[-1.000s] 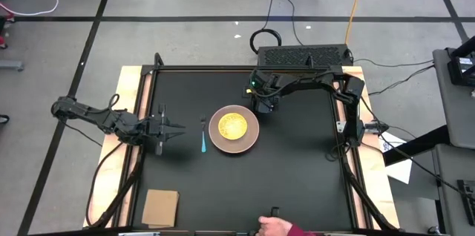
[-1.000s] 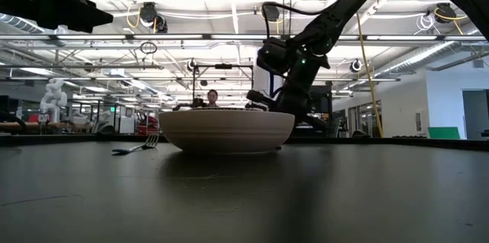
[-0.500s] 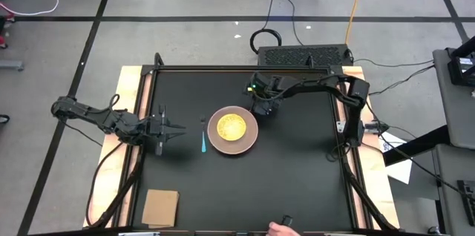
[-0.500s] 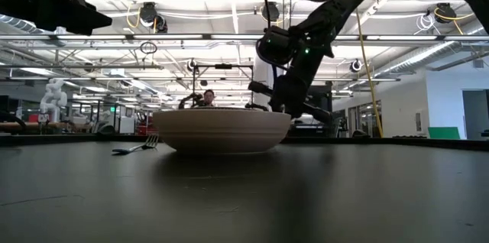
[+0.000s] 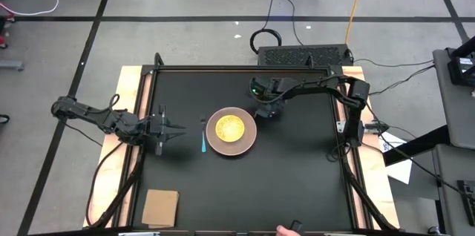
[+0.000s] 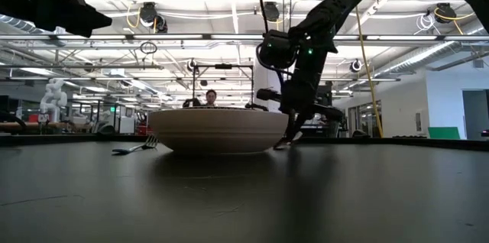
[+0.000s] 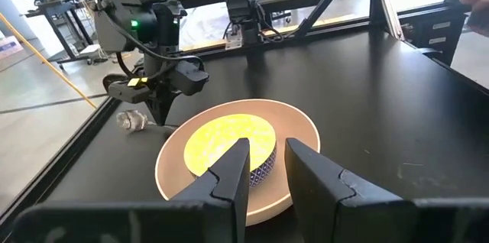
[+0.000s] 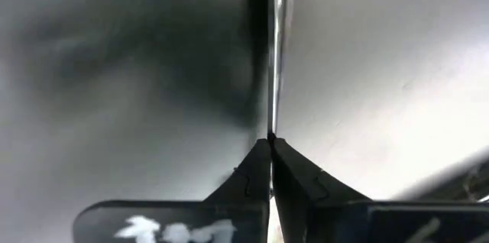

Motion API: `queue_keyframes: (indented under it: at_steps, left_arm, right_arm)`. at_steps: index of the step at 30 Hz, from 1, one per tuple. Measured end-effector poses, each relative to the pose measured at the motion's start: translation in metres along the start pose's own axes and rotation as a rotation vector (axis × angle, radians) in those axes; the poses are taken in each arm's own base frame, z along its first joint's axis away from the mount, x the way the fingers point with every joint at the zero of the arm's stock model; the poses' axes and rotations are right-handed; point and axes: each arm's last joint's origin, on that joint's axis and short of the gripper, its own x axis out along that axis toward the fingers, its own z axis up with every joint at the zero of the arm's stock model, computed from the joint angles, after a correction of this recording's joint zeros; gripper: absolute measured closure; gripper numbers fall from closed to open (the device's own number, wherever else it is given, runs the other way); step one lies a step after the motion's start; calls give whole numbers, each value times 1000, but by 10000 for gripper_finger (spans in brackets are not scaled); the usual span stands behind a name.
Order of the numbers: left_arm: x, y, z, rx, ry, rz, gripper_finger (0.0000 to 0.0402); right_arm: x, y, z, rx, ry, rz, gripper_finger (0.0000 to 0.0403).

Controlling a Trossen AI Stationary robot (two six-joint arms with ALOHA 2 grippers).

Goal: Set table place
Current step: Adjust the spoon

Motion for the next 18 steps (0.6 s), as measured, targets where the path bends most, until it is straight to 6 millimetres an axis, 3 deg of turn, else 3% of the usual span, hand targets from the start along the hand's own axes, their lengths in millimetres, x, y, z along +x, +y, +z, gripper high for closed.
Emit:
queue_keyframes:
  at_steps: [6, 18]
  left_arm:
    - [0, 0, 0, 0, 0, 0, 311]
    - [0, 0, 0, -26, 1, -1, 311]
  right_arm:
    - [-2, 9, 6, 23, 55, 86, 402]
    - [-20, 29, 61, -31, 42, 212, 403]
